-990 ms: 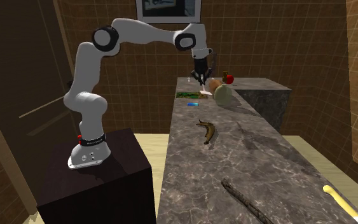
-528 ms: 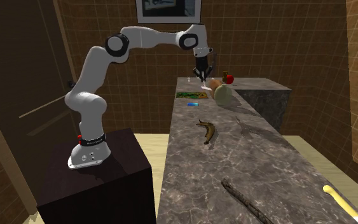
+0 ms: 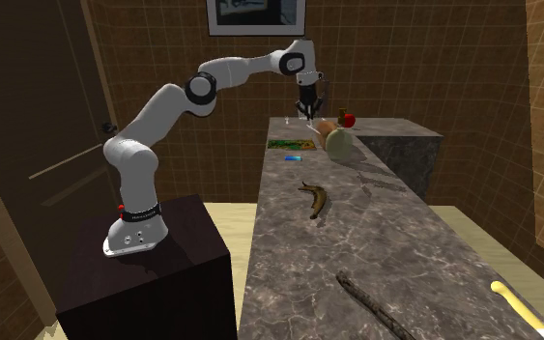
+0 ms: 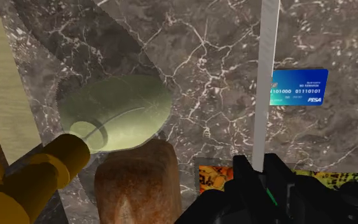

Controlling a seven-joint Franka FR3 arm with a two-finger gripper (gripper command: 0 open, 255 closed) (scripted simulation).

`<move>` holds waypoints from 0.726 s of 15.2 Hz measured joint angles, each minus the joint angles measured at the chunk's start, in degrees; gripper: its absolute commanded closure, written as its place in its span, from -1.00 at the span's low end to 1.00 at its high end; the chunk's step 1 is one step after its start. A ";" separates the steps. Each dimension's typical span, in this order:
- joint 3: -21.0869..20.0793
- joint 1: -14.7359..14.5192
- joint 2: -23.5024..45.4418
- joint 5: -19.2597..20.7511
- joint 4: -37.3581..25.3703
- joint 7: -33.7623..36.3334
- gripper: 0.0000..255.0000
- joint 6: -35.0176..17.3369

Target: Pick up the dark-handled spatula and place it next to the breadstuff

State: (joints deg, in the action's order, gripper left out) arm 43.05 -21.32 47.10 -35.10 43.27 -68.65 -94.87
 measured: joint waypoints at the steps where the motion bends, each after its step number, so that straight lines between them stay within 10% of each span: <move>1: -0.15 0.11 0.42 -0.14 -0.25 0.10 1.00 -0.17; 11: 0.87 -5.65 -2.01 0.23 13.66 -2.69 1.00 -9.53</move>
State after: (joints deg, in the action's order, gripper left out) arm 43.91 -26.97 45.09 -34.87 56.93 -71.34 -104.39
